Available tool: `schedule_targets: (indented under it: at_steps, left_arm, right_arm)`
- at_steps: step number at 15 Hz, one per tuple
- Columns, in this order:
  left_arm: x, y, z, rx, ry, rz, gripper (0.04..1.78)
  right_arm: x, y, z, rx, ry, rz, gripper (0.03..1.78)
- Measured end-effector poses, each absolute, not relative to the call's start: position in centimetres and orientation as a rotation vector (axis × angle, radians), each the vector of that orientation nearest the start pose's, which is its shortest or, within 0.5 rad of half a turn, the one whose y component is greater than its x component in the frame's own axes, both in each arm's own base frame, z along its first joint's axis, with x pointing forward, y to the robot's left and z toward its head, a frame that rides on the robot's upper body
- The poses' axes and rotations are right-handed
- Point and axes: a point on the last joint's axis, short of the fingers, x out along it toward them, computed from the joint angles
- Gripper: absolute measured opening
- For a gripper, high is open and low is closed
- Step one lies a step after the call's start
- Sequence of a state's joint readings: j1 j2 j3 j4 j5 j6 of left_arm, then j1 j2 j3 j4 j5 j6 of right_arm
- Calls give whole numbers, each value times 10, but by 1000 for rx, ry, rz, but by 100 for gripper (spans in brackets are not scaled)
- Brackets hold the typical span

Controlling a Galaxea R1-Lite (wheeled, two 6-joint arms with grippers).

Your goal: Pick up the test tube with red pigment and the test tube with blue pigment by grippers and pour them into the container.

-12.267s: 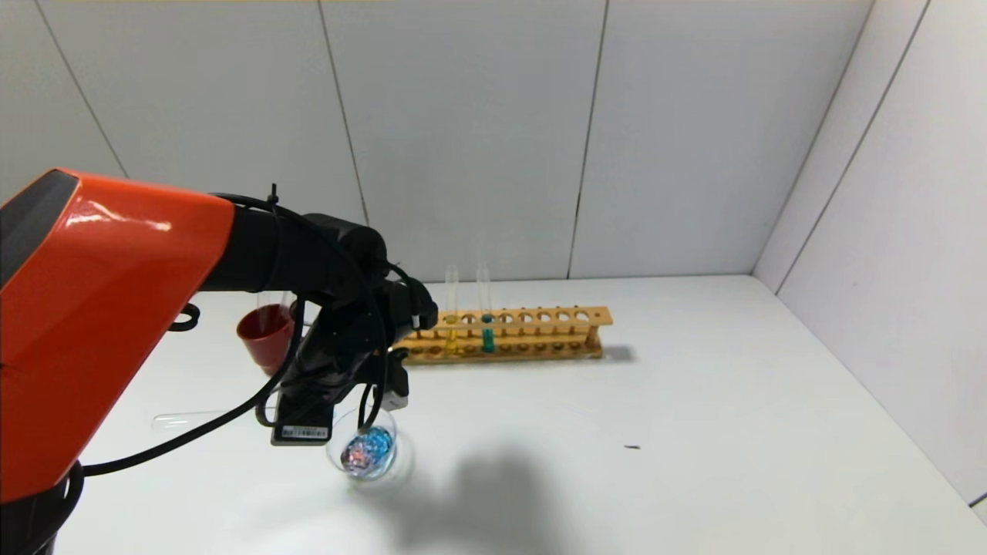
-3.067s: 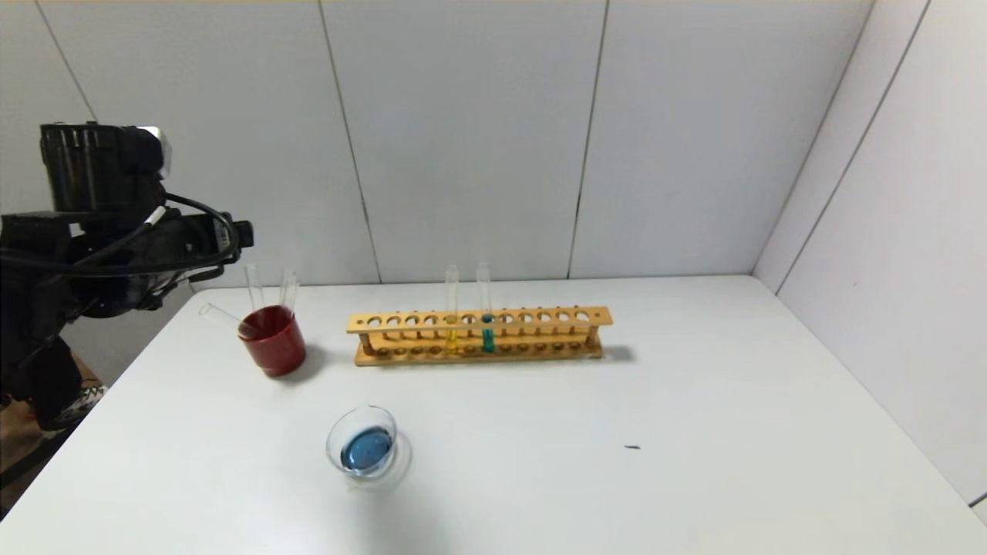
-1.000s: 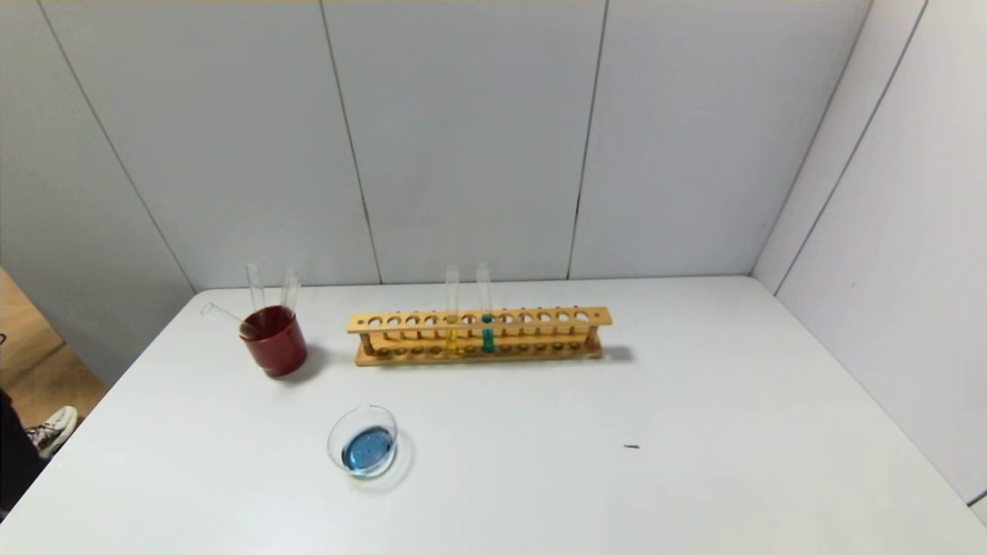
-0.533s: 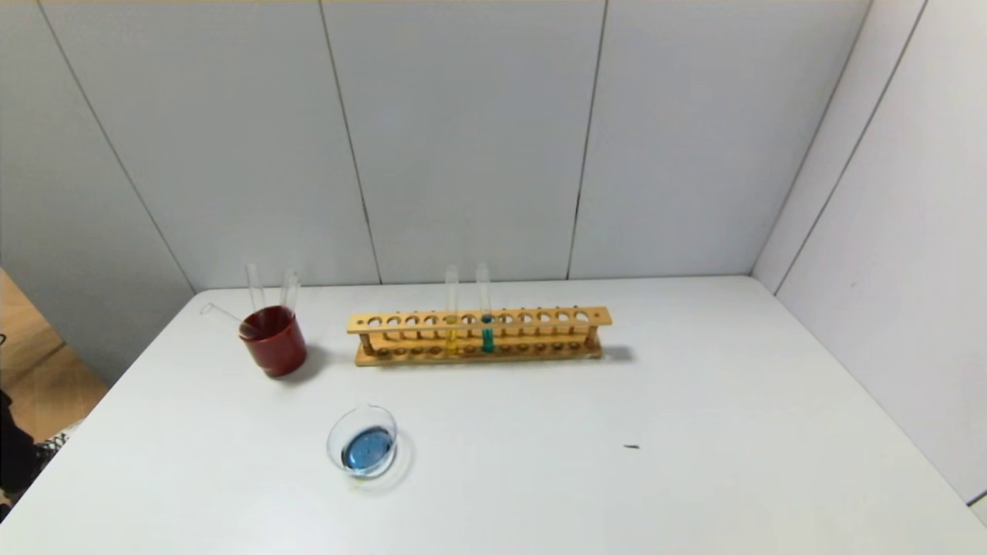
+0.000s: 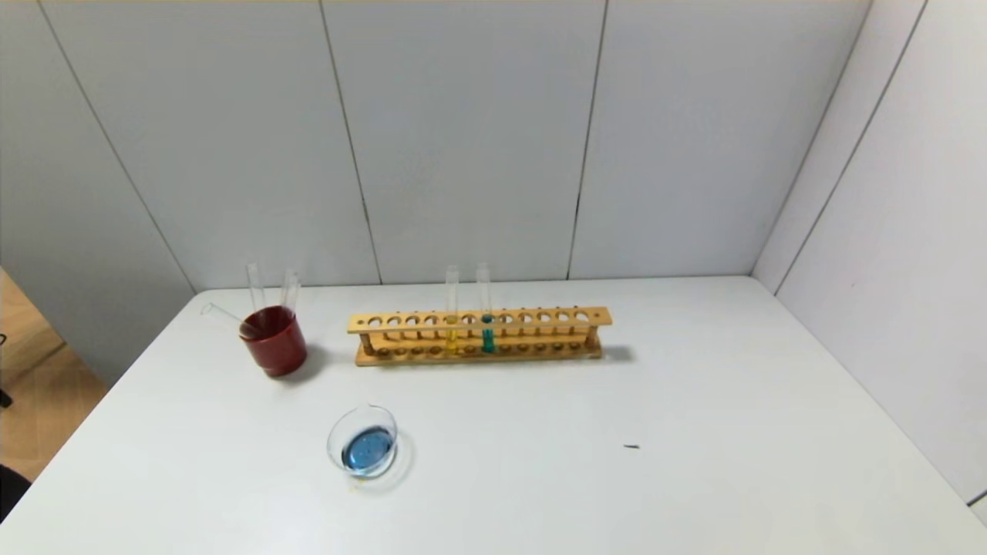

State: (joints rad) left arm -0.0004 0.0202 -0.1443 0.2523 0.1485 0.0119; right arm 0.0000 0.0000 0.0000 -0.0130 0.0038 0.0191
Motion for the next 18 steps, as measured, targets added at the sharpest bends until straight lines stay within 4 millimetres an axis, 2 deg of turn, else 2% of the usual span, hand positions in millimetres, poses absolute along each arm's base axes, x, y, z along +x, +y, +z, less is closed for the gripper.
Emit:
schedule_targets:
  at_steps: [2, 3, 18]
  left_arm:
    - [-31, 0, 80, 24, 117, 11, 174]
    - [-30, 0, 79, 27, 115, -4, 174]
    - [-29, 0, 75, -4, 125, 0, 174]
  right_arm:
    - [-23, 0, 77, 20, -13, 4, 171]
    - [-23, 0, 77, 19, -13, 4, 171]
    - [-23, 0, 77, 18, -12, 5, 171]
